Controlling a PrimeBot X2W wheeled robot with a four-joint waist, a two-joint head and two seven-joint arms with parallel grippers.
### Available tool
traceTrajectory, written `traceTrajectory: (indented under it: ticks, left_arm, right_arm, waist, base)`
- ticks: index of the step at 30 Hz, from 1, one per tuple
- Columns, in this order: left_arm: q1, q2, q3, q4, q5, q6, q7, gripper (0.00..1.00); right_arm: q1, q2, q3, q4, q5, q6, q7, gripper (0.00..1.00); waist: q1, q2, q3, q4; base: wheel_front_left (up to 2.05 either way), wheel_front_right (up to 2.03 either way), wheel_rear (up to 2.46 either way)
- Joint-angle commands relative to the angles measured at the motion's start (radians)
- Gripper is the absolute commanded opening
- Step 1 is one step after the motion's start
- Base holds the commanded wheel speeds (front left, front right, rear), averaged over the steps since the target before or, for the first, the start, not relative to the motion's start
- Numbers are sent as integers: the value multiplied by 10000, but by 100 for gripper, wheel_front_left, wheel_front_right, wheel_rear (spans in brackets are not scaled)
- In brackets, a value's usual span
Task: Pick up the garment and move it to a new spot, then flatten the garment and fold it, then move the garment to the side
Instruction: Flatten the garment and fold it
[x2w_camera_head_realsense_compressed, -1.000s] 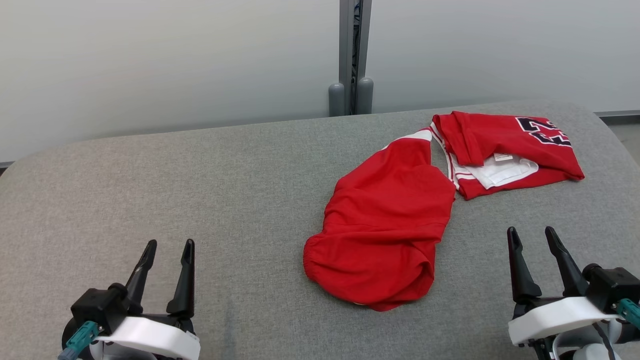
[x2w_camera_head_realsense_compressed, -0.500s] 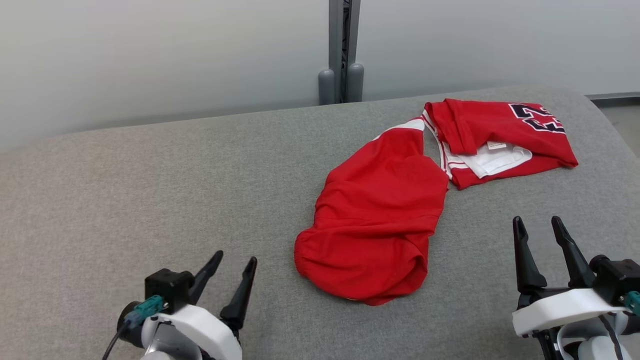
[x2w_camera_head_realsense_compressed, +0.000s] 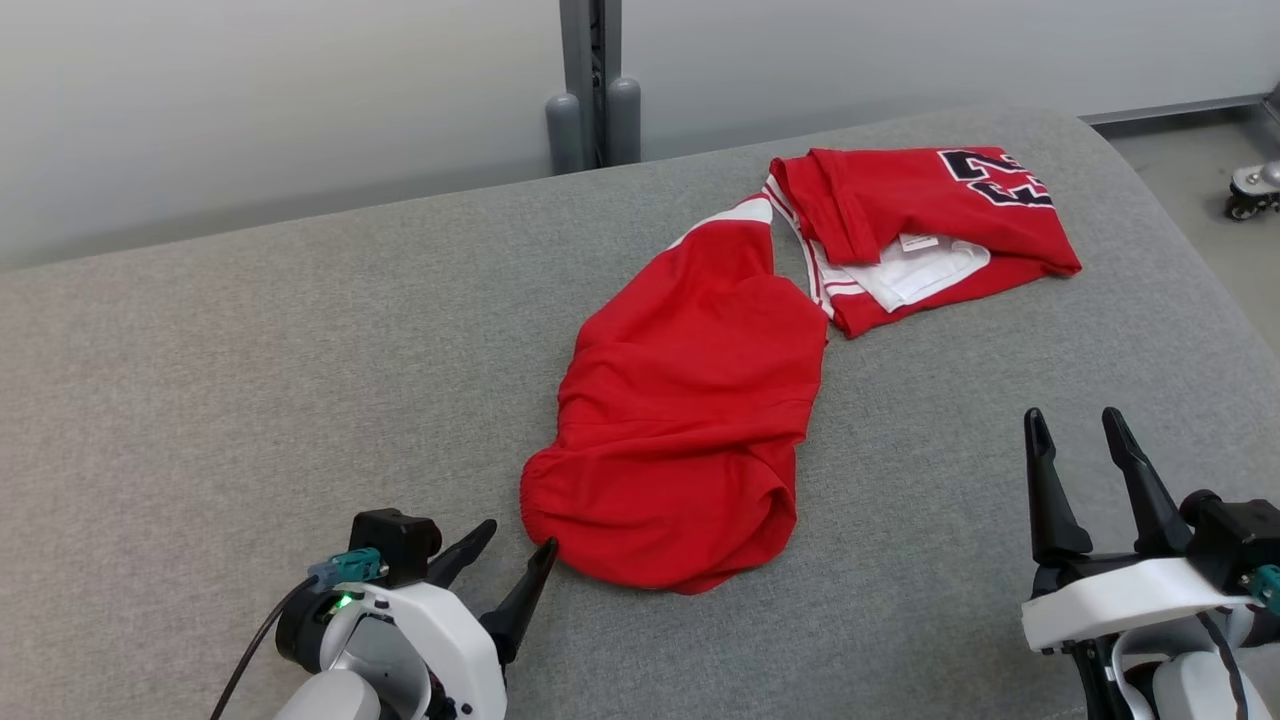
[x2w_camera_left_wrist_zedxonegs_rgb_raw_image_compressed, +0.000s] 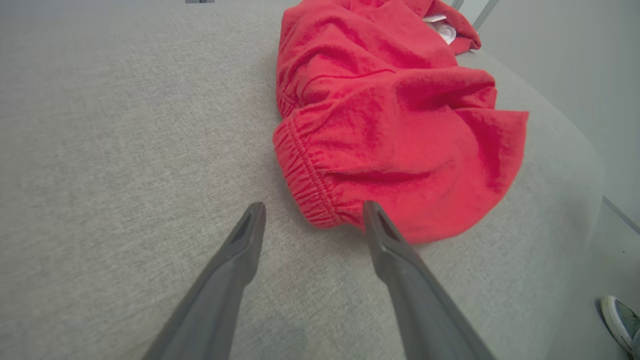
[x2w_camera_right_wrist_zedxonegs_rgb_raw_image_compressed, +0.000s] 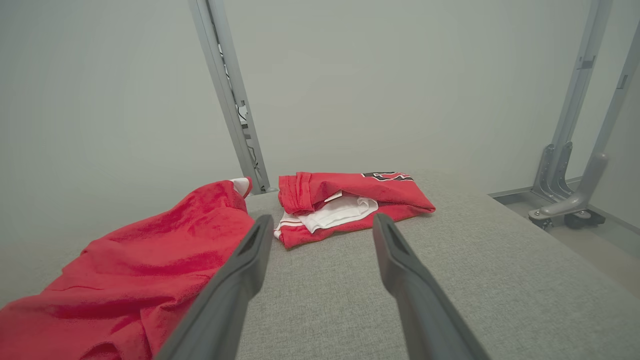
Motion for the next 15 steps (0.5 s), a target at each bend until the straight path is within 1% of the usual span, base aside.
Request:
traceTrajectory:
  ticks: [1, 3, 9, 15]
  left_arm:
    - [-200, 93, -73, 40, -185, -15, 36, 100]
    - [-310, 253, -210, 143, -370, -16, 138, 100]
    - [-629, 441, -575, 320, -864, -17, 66, 100]
    - [-890, 558, -887, 399, -1183, -18, 32, 100]
  right_arm:
    - [-131, -56, -27, -14, 47, 0, -91, 100]
    - [-168, -52, 2, 23, 59, 0, -129, 100]
    - [-206, -53, 85, 131, 97, 0, -219, 100]
    - [-279, -53, 157, 229, 133, 0, -278, 100]
  waist:
    - [0, -1, 138, -179]
    - [0, -1, 225, -299]
    - [0, -1, 411, -557]
    - [0, -1, 497, -676]
  base:
    - [0, 0, 0]
    - [0, 0, 0]
    - [0, 0, 0]
    - [0, 0, 0]
